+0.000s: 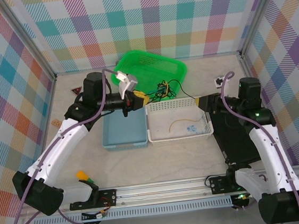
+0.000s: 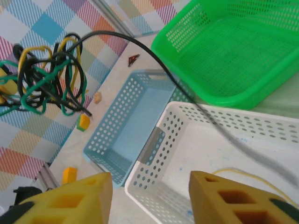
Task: Untangle the cables
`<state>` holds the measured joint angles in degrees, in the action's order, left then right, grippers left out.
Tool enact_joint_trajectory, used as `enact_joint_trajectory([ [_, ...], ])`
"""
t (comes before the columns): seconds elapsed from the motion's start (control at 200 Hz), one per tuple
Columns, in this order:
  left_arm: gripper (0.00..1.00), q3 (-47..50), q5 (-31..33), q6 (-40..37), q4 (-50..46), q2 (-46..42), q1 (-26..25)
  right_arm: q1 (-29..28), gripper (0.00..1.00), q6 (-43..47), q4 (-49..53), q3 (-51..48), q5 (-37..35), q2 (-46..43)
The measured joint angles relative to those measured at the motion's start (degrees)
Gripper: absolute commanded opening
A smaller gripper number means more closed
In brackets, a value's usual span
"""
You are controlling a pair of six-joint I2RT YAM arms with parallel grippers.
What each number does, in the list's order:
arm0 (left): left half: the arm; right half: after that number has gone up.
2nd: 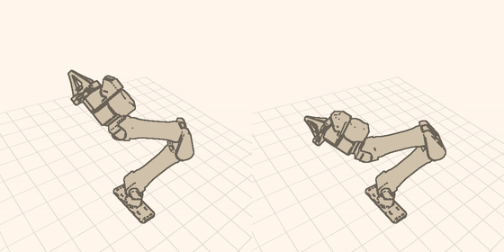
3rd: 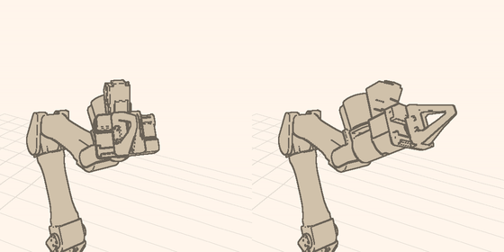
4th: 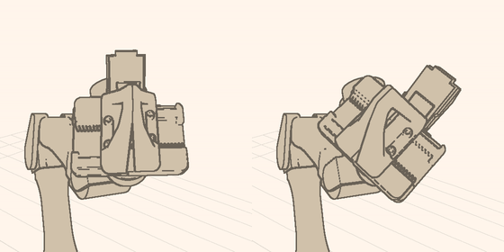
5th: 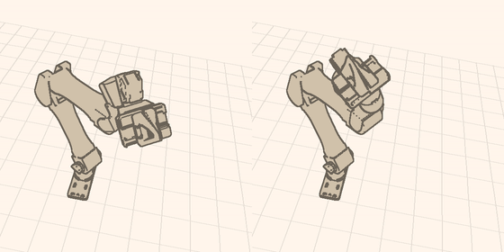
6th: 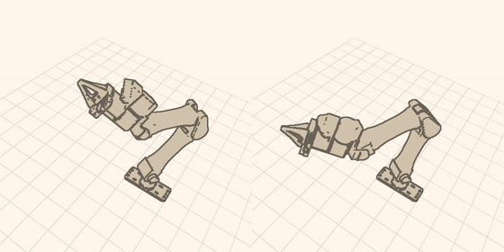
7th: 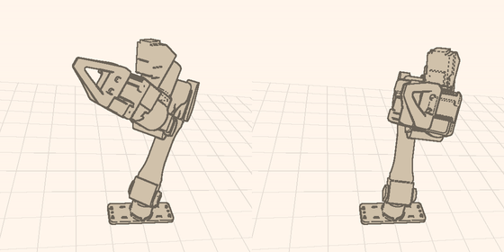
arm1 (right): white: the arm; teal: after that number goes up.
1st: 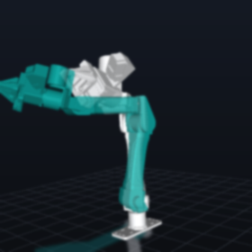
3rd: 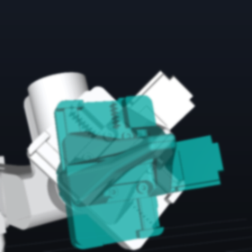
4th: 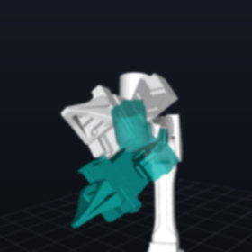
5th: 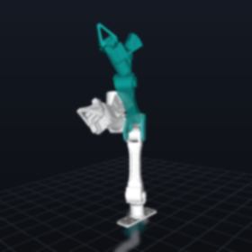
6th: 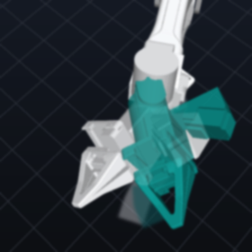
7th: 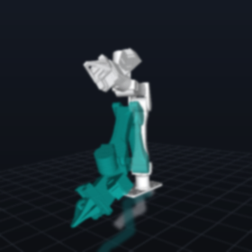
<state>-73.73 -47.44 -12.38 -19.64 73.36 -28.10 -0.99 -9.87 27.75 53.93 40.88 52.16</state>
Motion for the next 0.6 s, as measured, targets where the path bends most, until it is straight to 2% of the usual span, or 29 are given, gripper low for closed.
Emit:
enact_joint_trajectory([
  [0.16,0.0,-1.0,-2.5,-5.2,-5.4,0.1,0.0,-0.1,0.71,4.2,3.8,4.9,-5.6,-0.1],
  [0.34,0.0,-1.5,-4.7,-10.3,-10.9,0.3,0.0,-0.9,0.67,12.5,7.3,12.3,-5.3,1.9],
  [0.445,0.0,-3.2,-5.7,-13.4,-14.7,1.0,0.0,-3.8,0.67,22.5,10.1,13.5,-2.8,3.3],
  [0.6,0.0,-4.1,-6.3,-16.9,-17.9,1.2,0.0,-7.5,0.72,43.3,15.0,12.1,0.0,4.0],
])
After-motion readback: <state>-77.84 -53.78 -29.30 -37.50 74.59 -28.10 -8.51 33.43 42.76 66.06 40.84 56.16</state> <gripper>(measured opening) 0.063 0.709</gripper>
